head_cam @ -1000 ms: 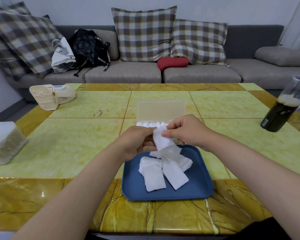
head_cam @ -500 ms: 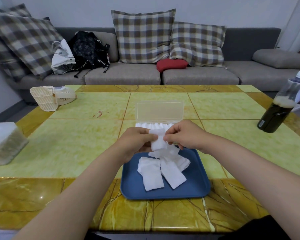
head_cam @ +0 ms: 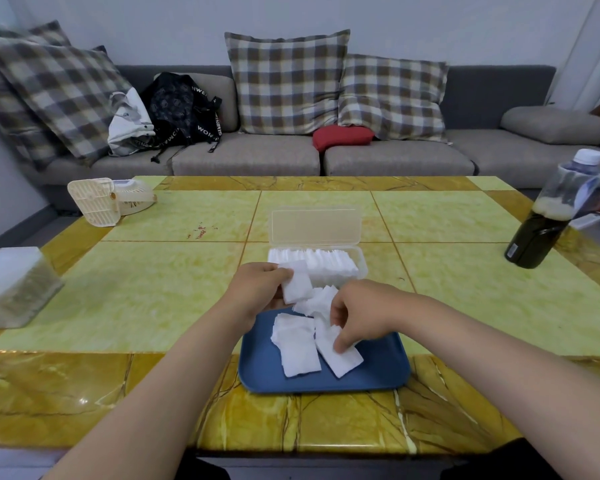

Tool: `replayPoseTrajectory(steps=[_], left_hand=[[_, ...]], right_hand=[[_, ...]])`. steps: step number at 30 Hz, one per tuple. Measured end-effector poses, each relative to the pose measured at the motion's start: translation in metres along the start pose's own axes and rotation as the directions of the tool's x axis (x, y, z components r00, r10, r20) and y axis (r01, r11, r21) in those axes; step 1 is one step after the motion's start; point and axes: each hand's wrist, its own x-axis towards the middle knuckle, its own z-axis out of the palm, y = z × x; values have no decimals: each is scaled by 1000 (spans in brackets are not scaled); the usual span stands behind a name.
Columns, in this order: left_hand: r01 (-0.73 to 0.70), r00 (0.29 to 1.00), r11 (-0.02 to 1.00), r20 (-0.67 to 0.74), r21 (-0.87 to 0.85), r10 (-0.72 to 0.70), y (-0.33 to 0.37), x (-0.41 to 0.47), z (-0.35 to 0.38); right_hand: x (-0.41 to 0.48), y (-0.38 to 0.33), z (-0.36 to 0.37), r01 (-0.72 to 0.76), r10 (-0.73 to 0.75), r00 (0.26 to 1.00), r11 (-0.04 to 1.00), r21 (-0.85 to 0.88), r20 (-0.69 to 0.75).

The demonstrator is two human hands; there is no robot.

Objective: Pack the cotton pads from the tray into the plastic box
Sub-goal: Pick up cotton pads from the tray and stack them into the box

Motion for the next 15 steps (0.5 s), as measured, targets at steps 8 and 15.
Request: replayPoseTrajectory(steps=[8, 15], left_hand=[[3, 999, 999, 43, -43, -1, -1, 6, -1], [84, 968, 987, 247, -139, -48, 8, 2, 5]], right_hand=[[-7, 10, -32, 86, -25, 992, 855, 512, -124], [8, 2, -32, 171, 94, 942, 692, 701, -323]])
